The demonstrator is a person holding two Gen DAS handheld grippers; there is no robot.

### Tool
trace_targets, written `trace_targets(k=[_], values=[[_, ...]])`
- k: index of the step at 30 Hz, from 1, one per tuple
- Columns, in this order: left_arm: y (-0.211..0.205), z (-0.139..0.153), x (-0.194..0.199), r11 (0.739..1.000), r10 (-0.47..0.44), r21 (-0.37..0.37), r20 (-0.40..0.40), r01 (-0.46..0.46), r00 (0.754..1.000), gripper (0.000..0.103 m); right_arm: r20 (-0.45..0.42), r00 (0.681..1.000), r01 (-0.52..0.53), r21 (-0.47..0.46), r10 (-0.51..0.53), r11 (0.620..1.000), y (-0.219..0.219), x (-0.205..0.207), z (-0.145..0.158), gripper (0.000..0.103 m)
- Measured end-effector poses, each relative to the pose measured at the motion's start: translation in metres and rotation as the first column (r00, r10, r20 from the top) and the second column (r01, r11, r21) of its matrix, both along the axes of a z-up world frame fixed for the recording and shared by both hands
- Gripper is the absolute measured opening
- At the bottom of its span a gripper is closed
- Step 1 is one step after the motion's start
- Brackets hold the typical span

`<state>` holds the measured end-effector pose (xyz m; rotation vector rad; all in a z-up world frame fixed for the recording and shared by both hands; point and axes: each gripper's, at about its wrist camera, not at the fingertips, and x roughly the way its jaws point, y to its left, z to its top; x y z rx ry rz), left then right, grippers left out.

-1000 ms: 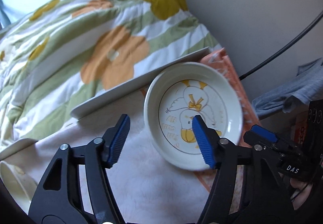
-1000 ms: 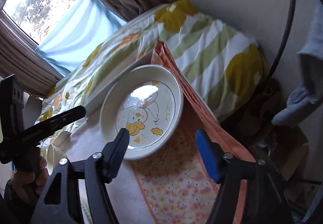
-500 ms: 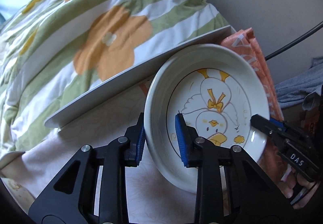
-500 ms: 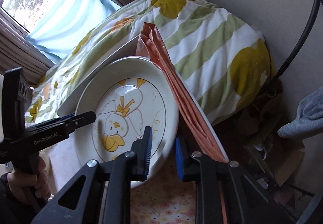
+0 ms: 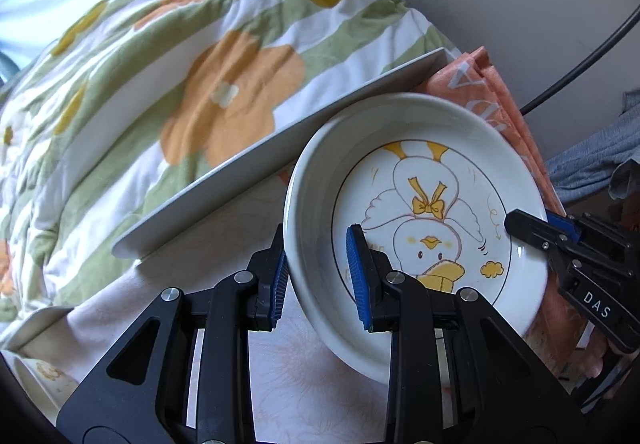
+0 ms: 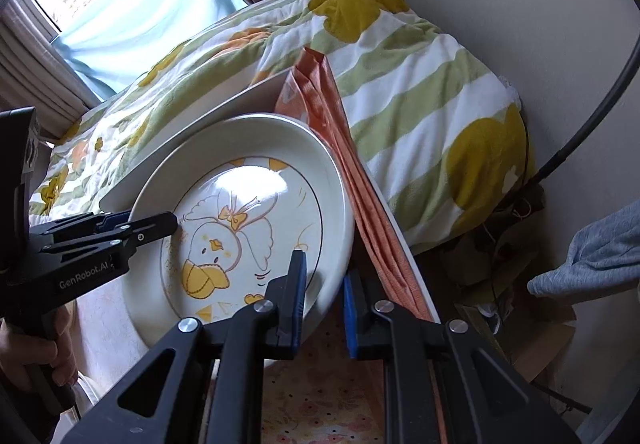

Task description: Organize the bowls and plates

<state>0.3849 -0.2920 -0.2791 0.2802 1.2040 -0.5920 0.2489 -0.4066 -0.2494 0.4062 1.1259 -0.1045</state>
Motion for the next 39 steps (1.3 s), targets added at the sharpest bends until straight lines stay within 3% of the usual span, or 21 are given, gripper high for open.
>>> trace_targets(k=[8, 15, 26, 32, 39], values=[[0.015, 0.037, -0.018, 0.999, 0.009, -0.048, 0.06, -0.006, 0.998, 0.025, 0.033, 0.999, -0.017, -0.03, 0.018, 0.999, 0.006, -0.007, 0.019, 0.016], [0.046, 0.082, -0.046, 0.995, 0.048, -0.09, 0.155, -0.034, 0.987, 0.025, 0.099, 0.993, -0.06, -0.056, 0.065, 0.997, 0.028, -0.022, 0.061, 0.016], [0.151, 0.126, -0.139, 0.982, 0.144, -0.152, 0.208, -0.113, 0.967, 0.025, 0.206, 0.969, -0.121, -0.101, 0.14, 0.987, 0.102, -0.084, 0.121, 0.016], [0.21, 0.128, -0.192, 0.973, 0.204, -0.149, 0.208, -0.175, 0.957, 0.025, 0.219, 0.956, -0.181, -0.089, 0.196, 0.98, 0.155, -0.125, 0.128, 0.016], [0.264, 0.111, -0.247, 0.962, 0.266, -0.116, 0.173, -0.248, 0.948, 0.025, 0.184, 0.939, -0.279, -0.088, 0.291, 0.956, 0.202, -0.154, 0.114, 0.016]])
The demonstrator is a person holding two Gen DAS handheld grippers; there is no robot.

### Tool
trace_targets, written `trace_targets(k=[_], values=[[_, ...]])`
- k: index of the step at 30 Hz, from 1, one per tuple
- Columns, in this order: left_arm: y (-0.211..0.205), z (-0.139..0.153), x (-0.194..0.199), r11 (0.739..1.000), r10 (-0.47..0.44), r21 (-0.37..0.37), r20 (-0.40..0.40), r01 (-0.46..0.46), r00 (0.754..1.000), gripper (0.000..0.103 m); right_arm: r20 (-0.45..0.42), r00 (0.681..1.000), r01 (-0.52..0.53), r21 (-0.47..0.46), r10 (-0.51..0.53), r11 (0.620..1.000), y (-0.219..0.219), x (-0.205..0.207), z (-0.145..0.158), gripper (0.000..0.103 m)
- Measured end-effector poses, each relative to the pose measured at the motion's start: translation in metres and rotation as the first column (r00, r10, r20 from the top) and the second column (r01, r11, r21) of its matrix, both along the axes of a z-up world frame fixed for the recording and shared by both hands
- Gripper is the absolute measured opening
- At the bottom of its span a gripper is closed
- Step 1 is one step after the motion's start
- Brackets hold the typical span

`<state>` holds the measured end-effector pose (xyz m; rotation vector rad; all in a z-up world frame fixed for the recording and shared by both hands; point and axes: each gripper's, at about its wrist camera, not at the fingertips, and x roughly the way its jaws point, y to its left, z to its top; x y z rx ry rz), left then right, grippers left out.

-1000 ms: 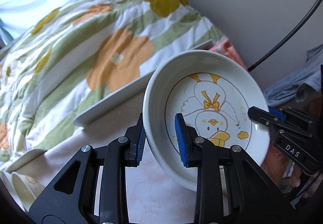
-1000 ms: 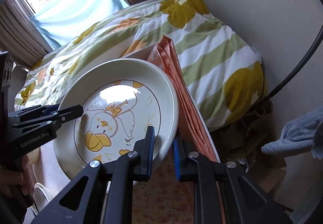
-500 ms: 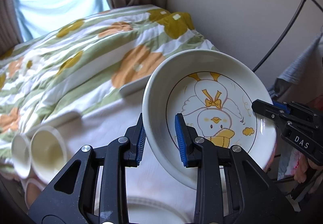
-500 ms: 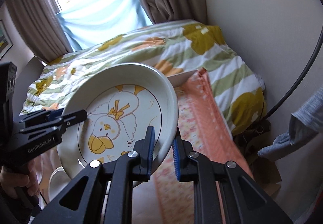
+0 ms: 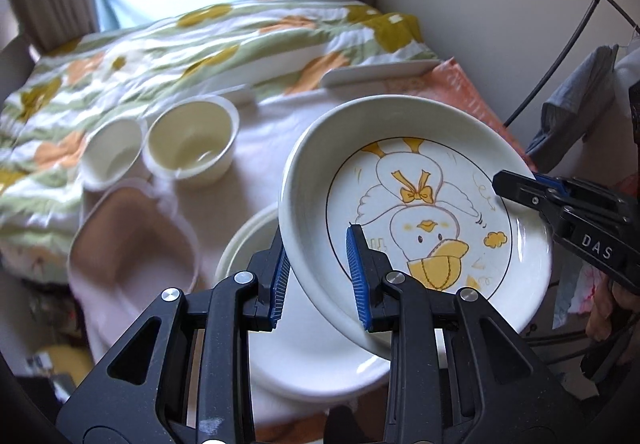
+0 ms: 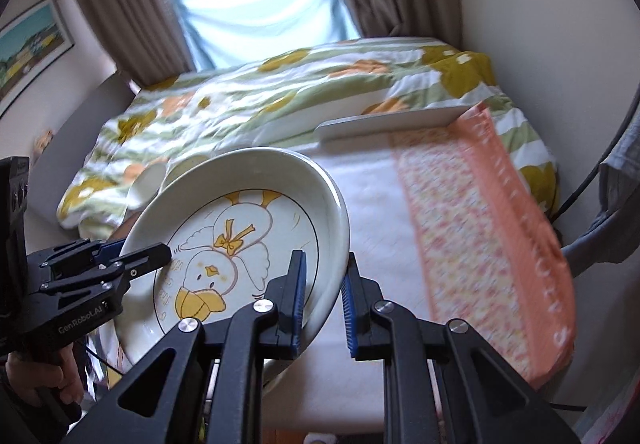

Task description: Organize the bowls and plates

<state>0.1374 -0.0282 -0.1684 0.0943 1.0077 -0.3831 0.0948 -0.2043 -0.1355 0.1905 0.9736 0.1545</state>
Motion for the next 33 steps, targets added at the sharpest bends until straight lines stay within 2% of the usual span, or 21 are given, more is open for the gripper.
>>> trace_targets(k=[8, 14, 21, 27, 31, 33], values=[[0.027, -0.038, -0.022, 0.993, 0.119, 0.018, -0.068, -0.118, 0.991, 0.025, -0.055, 0.988, -0.147, -0.039, 0.145, 0.988, 0.032, -0.002, -0.037, 0.016], [0.031, -0.067, -0.021, 0.988, 0.157, 0.013, -0.122, -0.157, 0.98, 0.025, -0.101, 0.974, -0.211, -0.064, 0.204, 0.975, 0.04, -0.003, -0.069, 0.016], [0.035, -0.09, -0.018, 0.98, 0.199, 0.003, -0.168, -0.201, 0.965, 0.025, -0.117, 0.962, -0.257, -0.084, 0.247, 0.963, 0.046, -0.001, -0.081, 0.016], [0.037, -0.099, -0.017, 0.977, 0.214, 0.013, -0.177, -0.215, 0.961, 0.025, -0.124, 0.956, -0.278, -0.089, 0.267, 0.956, 0.05, 0.001, -0.085, 0.016], [0.036, -0.102, -0.017, 0.975, 0.221, 0.037, -0.171, -0.218, 0.96, 0.025, -0.123, 0.952, -0.294, -0.099, 0.281, 0.951, 0.055, 0.001, -0.087, 0.016], [0.033, -0.101, -0.017, 0.974, 0.223, 0.072, -0.155, -0.214, 0.962, 0.025, -0.125, 0.951, -0.297, -0.1, 0.284, 0.95, 0.056, 0.002, -0.088, 0.016]])
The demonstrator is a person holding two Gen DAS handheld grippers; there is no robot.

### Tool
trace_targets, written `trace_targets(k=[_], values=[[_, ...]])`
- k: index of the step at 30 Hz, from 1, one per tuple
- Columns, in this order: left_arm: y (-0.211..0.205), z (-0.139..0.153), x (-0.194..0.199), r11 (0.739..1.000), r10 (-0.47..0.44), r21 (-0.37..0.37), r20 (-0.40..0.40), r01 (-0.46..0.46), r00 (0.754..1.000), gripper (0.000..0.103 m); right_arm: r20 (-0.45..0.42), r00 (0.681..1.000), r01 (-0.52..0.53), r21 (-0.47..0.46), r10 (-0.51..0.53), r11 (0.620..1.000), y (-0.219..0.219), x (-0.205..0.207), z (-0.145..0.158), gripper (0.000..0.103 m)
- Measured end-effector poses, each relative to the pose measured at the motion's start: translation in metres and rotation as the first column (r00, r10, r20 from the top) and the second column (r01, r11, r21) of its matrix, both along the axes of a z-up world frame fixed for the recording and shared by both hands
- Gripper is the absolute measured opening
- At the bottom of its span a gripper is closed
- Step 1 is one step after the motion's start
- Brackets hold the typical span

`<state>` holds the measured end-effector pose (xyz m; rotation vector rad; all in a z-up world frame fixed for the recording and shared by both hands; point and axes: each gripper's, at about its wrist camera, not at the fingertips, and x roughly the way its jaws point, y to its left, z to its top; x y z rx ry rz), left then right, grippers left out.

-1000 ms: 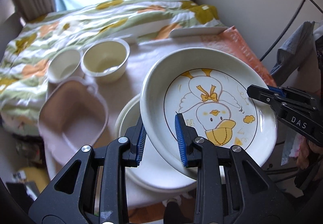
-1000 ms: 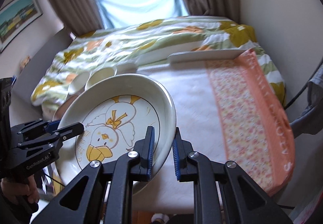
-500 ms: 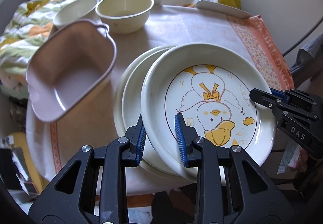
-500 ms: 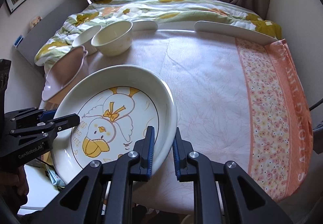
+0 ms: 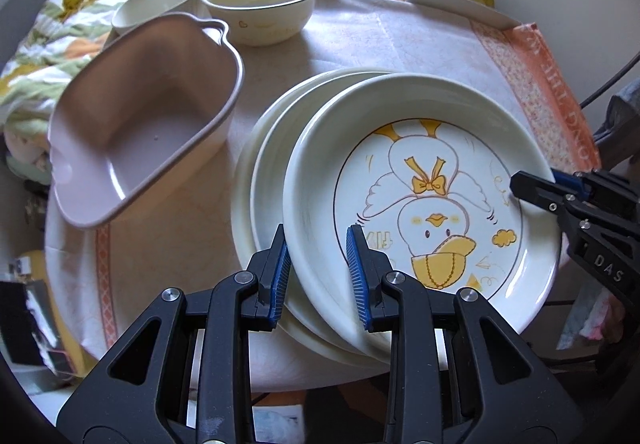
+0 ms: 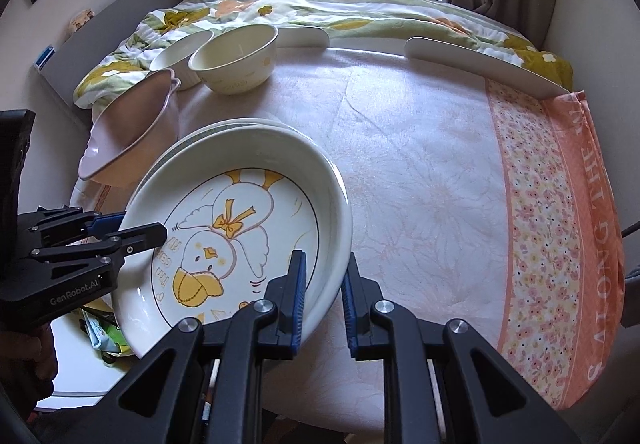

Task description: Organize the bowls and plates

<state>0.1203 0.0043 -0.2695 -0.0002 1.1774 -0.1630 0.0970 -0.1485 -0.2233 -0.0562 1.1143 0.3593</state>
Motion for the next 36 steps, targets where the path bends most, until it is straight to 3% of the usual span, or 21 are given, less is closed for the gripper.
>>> trace_targets(k=[4, 12, 24, 28, 32, 36], values=[[-0.004, 0.0, 0.0, 0.999, -0.004, 0.045, 0.015, 0.004, 1.0, 0.025, 0.006, 1.0, -0.01, -0.02, 0.01, 1.0, 0.003, 0.001, 0.0, 0.016], [-0.025, 0.0, -0.002, 0.969, -0.065, 0.242, 0.057, 0.049, 0.996, 0.025, 0.021, 1.0, -0.005, -0.043, 0.006, 0.999, 0.007, 0.001, -0.001, 0.016], [-0.031, 0.001, -0.008, 0.944, -0.089, 0.325, 0.075, 0.06, 0.993, 0.025, 0.039, 0.999, -0.003, -0.102, 0.007, 0.995, 0.014, 0.002, -0.002, 0.016], [-0.039, 0.002, -0.011, 0.9, -0.124, 0.431, 0.108, 0.066, 0.986, 0.025, 0.022, 1.0, -0.02, -0.121, 0.023, 0.992, 0.019, 0.003, -0.005, 0.016], [-0.029, 0.004, -0.007, 0.918, -0.1, 0.393, 0.104, 0.051, 0.99, 0.025, 0.028, 0.999, -0.037, -0.145, 0.042, 0.989, 0.025, 0.001, -0.007, 0.015], [-0.026, 0.004, -0.004, 0.919, -0.097, 0.392, 0.1, 0.05, 0.99, 0.025, 0.027, 0.999, -0.041, -0.15, 0.045, 0.988, 0.025, 0.002, -0.008, 0.016]])
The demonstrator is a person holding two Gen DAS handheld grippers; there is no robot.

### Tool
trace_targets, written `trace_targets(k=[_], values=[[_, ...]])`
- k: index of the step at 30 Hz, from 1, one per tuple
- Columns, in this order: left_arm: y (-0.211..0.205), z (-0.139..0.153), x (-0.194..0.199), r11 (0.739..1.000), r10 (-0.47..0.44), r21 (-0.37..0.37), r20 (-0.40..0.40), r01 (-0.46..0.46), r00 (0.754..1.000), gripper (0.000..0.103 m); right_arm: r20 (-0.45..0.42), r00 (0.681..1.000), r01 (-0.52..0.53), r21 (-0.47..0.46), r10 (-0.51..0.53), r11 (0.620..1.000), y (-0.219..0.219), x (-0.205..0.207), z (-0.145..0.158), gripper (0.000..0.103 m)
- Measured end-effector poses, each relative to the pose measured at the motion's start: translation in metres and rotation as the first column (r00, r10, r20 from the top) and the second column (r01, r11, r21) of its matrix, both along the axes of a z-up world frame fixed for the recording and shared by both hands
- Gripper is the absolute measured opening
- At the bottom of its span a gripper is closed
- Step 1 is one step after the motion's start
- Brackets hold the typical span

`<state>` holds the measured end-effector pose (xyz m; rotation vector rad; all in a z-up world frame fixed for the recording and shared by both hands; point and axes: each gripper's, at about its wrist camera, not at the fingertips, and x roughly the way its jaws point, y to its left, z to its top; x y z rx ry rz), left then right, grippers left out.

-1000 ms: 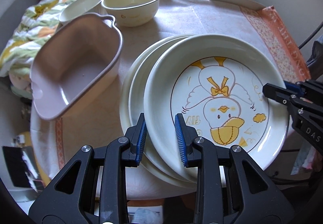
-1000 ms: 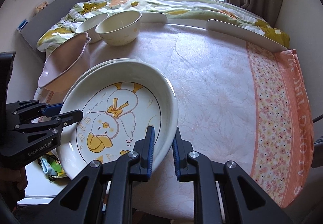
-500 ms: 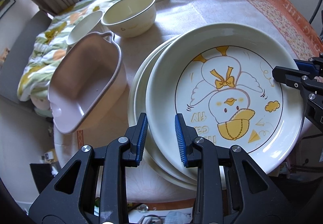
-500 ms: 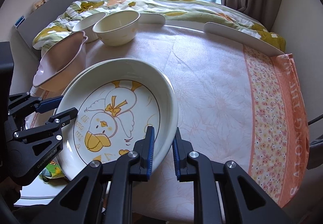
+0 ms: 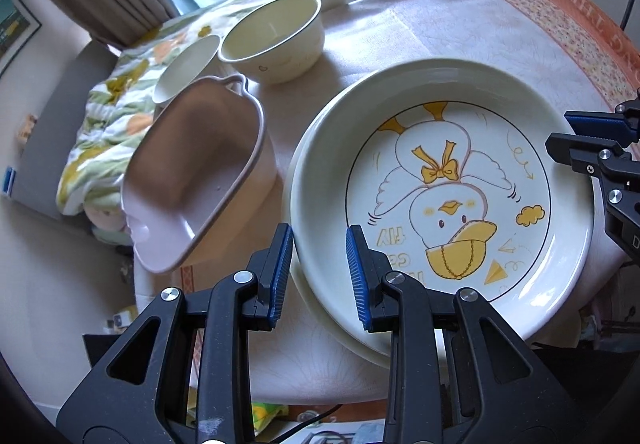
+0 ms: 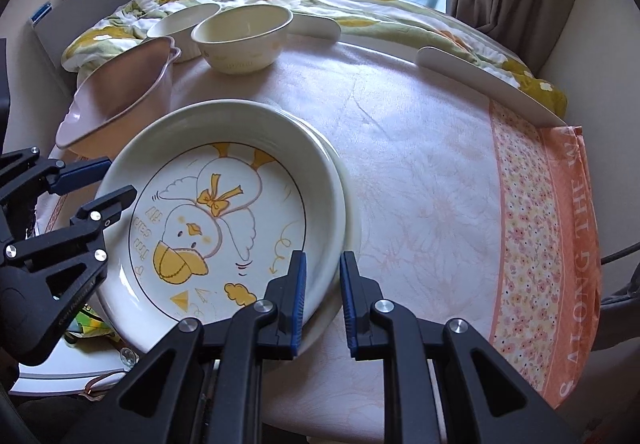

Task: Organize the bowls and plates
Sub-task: 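Open the right gripper and lift it off the plate stack, then move the right gripper to the mauve square dish and grasp its rim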

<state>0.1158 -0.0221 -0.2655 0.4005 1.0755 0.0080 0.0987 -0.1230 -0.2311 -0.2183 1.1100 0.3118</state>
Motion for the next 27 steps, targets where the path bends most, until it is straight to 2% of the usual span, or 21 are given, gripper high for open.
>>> trace_targets(k=[2, 6, 11, 12, 13, 14, 15, 16, 17, 20, 22, 25, 27], values=[[0.002, 0.0, 0.001, 1.0, 0.008, -0.016, -0.005, -0.008, 1.0, 0.025, -0.002, 1.0, 0.0, 0.007, 0.0, 1.0, -0.001, 0.0, 0.0, 0.015], [0.011, 0.011, 0.001, 0.993, 0.036, -0.108, -0.01, -0.037, 0.999, 0.025, 0.013, 1.0, 0.0, 0.034, 0.0, 0.999, -0.006, -0.001, 0.01, 0.015], [0.023, 0.042, -0.004, 0.973, 0.092, -0.213, 0.035, -0.083, 0.995, 0.025, 0.034, 0.999, -0.001, 0.121, -0.003, 0.993, -0.019, 0.008, 0.03, 0.016], [0.028, 0.053, -0.005, 0.966, 0.118, -0.238, 0.054, -0.102, 0.992, 0.027, 0.035, 0.999, -0.007, 0.149, 0.002, 0.989, -0.021, 0.011, 0.034, 0.016], [0.032, 0.06, -0.006, 0.961, 0.134, -0.254, 0.064, -0.114, 0.989, 0.039, 0.039, 0.999, -0.011, 0.163, 0.005, 0.987, -0.022, 0.013, 0.038, 0.017], [0.038, 0.07, -0.007, 0.951, 0.163, -0.278, 0.081, -0.135, 0.983, 0.054, 0.049, 0.999, -0.018, 0.173, 0.009, 0.985, -0.023, 0.016, 0.044, 0.034], [0.043, 0.078, -0.007, 0.945, 0.188, -0.289, 0.097, -0.153, 0.977, 0.097, 0.061, 0.998, -0.025, 0.182, 0.015, 0.983, -0.024, 0.019, 0.05, 0.07], [0.048, 0.088, -0.01, 0.938, 0.22, -0.301, 0.136, -0.172, 0.966, 0.103, 0.077, 0.997, -0.038, 0.203, 0.023, 0.979, -0.025, 0.024, 0.057, 0.09], [0.053, 0.097, -0.012, 0.932, 0.241, -0.313, 0.16, -0.182, 0.957, 0.103, 0.098, 0.995, -0.054, 0.225, 0.033, 0.973, -0.026, 0.026, 0.064, 0.103], [0.068, 0.114, -0.009, 0.919, 0.297, -0.314, 0.16, -0.237, 0.941, 0.103, 0.15, 0.985, -0.119, 0.242, 0.084, 0.963, -0.021, 0.039, 0.084, 0.103], [0.083, 0.12, -0.005, 0.898, 0.35, -0.335, 0.149, -0.285, 0.925, 0.103, 0.162, 0.976, -0.184, 0.241, 0.147, 0.953, -0.011, 0.051, 0.095, 0.103], [0.111, 0.119, -0.006, 0.845, 0.435, -0.396, 0.116, -0.36, 0.893, 0.103, 0.139, 0.953, -0.294, 0.205, 0.27, 0.934, 0.014, 0.066, 0.101, 0.103], [0.133, 0.112, -0.007, 0.803, 0.484, -0.436, 0.082, -0.405, 0.871, 0.103, 0.146, 0.947, -0.313, 0.194, 0.288, 0.93, 0.033, 0.074, 0.103, 0.103]])
